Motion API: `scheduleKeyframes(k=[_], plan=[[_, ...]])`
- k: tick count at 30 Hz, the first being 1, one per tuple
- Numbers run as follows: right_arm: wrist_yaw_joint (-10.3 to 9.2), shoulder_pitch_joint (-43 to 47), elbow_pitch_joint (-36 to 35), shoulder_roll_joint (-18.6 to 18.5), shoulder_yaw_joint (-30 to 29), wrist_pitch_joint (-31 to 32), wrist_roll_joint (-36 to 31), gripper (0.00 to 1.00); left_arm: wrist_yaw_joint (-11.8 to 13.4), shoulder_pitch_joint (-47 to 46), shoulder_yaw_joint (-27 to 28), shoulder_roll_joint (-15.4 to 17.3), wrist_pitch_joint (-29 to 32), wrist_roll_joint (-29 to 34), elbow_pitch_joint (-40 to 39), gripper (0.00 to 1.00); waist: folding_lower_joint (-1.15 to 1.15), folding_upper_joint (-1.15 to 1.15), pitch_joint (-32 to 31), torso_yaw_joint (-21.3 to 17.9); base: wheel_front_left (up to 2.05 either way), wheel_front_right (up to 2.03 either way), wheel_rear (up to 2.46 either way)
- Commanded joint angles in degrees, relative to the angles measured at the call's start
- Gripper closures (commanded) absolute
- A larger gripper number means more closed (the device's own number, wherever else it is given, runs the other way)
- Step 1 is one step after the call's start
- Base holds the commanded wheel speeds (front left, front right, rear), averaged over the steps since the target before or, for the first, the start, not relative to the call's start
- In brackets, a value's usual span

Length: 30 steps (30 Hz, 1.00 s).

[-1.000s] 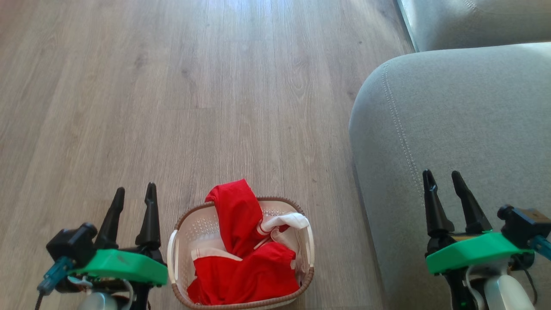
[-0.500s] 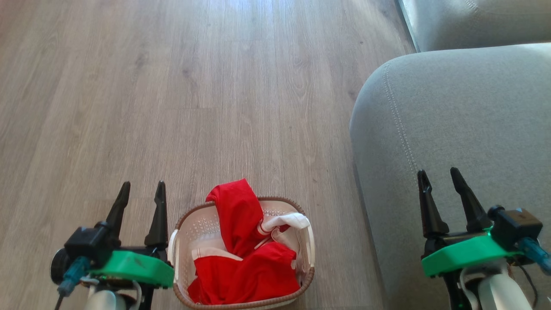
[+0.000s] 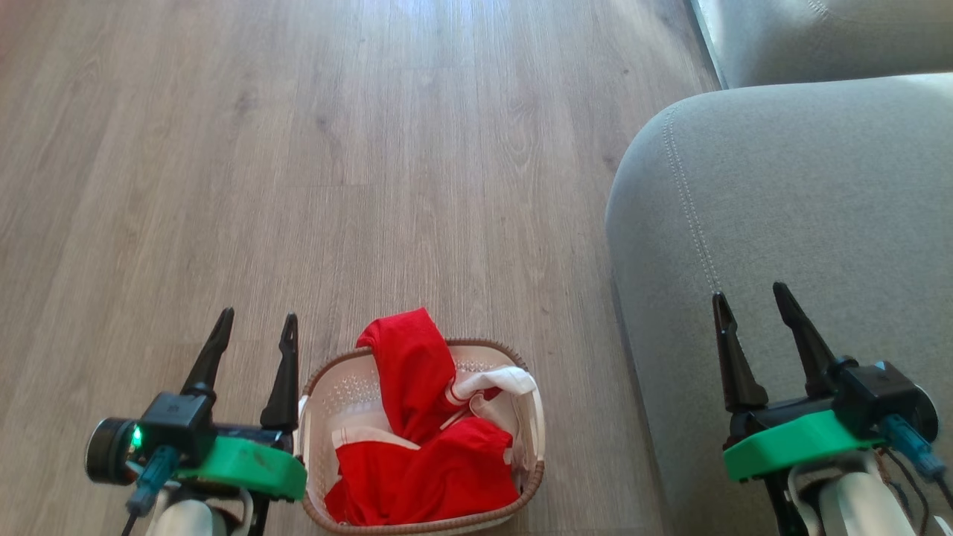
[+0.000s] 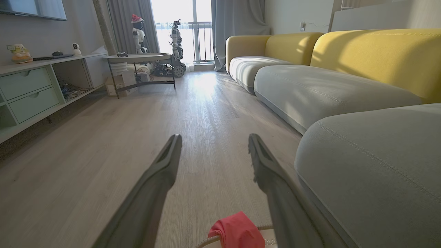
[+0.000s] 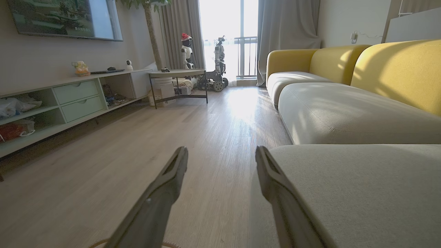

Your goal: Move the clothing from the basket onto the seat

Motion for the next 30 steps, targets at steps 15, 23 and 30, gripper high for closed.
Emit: scheduleKeyframes(k=[15, 23, 30], plan=[[-0.01, -2.2, -2.4, -0.1, 1.6, -0.6, -0.3, 0.0, 0.3, -3.3, 2.0, 0.6, -0.7, 0.2, -2.1, 0.0, 0.0, 0.0, 0.2, -0.1, 0.0, 0.0, 0.0], [-0.01, -2.4, -2.7, -0.1, 1.8, -0.6, -0.1, 0.0, 0.3, -3.3, 2.2, 0.6, -0.7, 0.2, -2.0, 0.0, 0.0, 0.0, 0.5, -0.4, 0.0, 0.0, 0.0], [-0.01, -2.6, -3.4, 0.1, 1.4, -0.6, 0.2, 0.0, 0.5, -3.5, 2.3, 0.5, -0.7, -0.1, -1.6, 0.0, 0.0, 0.0, 0.9, -1.0, 0.0, 0.0, 0.0]])
